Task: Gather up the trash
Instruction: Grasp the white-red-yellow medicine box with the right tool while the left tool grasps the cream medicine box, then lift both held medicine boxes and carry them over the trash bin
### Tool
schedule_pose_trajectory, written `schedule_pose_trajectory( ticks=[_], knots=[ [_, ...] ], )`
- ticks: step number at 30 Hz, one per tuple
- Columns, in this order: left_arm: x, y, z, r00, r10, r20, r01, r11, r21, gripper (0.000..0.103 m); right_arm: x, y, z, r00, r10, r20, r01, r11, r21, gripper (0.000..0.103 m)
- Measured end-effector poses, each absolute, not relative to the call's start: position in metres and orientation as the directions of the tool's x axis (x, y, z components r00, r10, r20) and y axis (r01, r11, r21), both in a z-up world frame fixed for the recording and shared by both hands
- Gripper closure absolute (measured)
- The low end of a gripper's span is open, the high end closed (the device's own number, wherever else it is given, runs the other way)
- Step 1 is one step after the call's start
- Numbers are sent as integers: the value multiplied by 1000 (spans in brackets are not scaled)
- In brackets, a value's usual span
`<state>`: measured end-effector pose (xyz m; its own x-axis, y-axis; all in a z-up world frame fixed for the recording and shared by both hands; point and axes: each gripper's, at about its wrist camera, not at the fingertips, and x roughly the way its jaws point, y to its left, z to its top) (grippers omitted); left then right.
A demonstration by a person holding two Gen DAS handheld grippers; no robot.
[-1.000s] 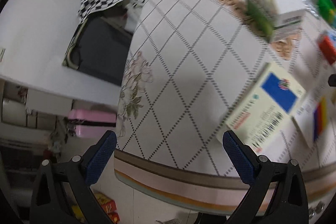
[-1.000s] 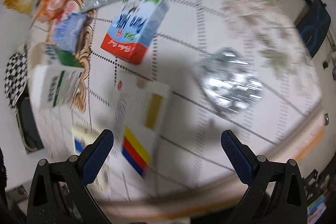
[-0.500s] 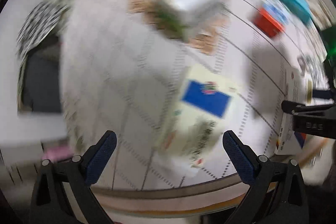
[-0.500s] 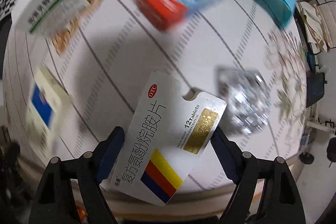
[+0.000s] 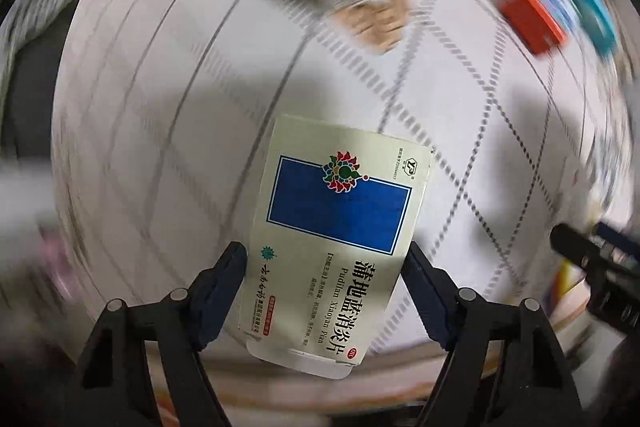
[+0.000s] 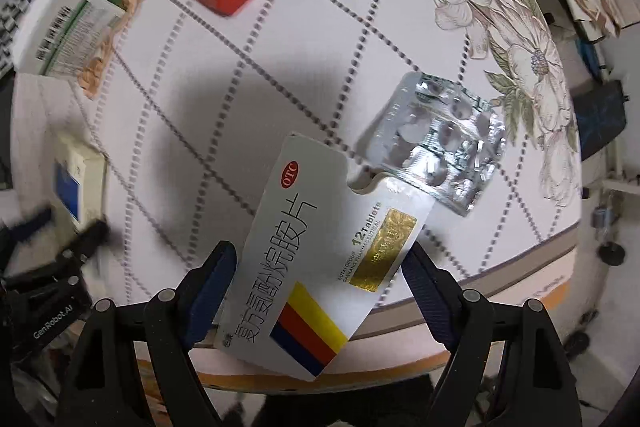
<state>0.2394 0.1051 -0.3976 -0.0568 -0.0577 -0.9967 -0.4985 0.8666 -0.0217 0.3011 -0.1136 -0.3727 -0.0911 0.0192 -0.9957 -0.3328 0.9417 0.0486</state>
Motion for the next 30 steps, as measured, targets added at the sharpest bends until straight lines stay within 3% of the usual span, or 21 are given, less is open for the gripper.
schedule_pose_trajectory(
  ticks=[2, 4, 11, 13, 15, 18, 21, 30],
  knots=[
    [217, 111, -397, -43, -93, -995, -608, 793, -47, 26, 298, -116, -366, -55, 43, -998, -349, 935, 59, 4],
    [204, 110, -398, -32, -85, -996, -649, 760, -44, 26, 294, -117, -354, -21, 56, -998, -351, 935, 60, 3],
    [196, 104, -405, -8, -39, -999, -664, 747, -24, 26, 289, -130, -384, -117, -26, -993, -273, 962, 7, 4],
    [195, 106, -409, -7, -37, -999, -656, 754, -24, 26, 284, -123, -393, -111, -42, -993, -283, 959, -8, 9],
    [199, 90, -420, -15, -28, -999, -649, 761, -12, 26, 278, -112, -389, -44, -60, -997, -375, 926, -40, 20],
    [196, 87, -426, -7, -31, -999, -653, 757, -19, 26, 265, -99, -396, 27, -83, -996, -569, 818, -83, 20],
    [199, 82, -430, -8, -26, -1000, -652, 758, -15, 26, 267, -81, -399, 49, -84, -995, -646, 758, -96, 20],
    [193, 65, -410, -3, -22, -1000, -654, 756, -15, 26, 281, -86, -404, -6, -59, -998, -599, 800, -44, 13]
  ],
)
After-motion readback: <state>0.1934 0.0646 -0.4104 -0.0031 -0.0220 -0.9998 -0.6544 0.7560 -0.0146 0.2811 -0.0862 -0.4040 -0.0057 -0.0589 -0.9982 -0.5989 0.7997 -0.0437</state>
